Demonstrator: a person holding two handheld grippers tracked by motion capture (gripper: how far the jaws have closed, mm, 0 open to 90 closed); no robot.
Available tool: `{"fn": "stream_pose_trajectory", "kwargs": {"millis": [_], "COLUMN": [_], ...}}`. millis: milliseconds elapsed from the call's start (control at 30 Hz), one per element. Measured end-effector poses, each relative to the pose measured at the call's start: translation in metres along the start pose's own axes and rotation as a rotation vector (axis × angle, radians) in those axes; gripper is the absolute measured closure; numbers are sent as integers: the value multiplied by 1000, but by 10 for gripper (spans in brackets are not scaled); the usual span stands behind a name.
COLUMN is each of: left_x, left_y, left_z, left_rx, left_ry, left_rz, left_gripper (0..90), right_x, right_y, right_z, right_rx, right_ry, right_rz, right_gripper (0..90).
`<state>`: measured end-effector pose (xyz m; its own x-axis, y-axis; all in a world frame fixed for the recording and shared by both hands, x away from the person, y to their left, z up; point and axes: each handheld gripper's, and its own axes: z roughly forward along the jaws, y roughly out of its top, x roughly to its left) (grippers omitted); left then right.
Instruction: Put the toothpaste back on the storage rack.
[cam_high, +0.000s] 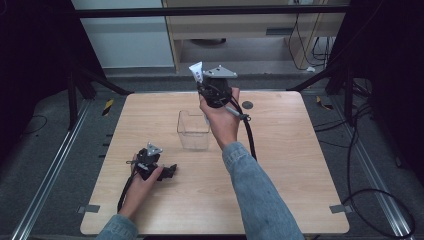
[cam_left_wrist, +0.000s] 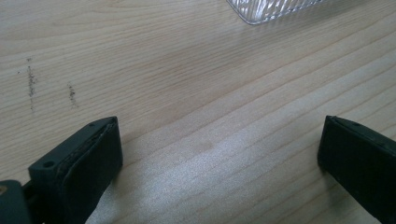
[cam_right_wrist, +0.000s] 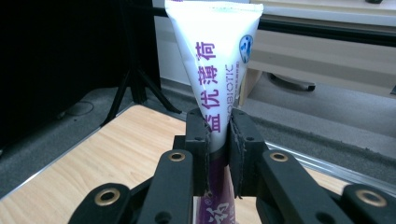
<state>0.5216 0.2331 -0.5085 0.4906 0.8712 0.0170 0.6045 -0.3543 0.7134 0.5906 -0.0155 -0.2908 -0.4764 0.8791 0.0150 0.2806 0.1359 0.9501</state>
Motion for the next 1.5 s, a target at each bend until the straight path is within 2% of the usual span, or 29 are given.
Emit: {"fn": "stream_pose_trajectory", "kwargs": {"millis": [300, 633, 1067, 1500], "left_x": [0, 0, 0, 0], "left_y": [0, 0, 0, 0], "left_z": [0, 0, 0, 0], "left_rx": [0, 0, 0, -1], "left_ry": [-1, -1, -1, -2], "left_rz": [0, 0, 1, 1], "left_gripper": [0, 0, 0, 0], "right_x": [10, 13, 27, 26], "right_y": [10, 6, -7, -34], "right_z": [13, 27, 37, 47], "right_rx": [-10, -22, -48, -18], "right_ry": [19, 25, 56, 62], "right_rz": [-24, -11, -13, 4], "right_gripper": [794, 794, 793, 793]}}
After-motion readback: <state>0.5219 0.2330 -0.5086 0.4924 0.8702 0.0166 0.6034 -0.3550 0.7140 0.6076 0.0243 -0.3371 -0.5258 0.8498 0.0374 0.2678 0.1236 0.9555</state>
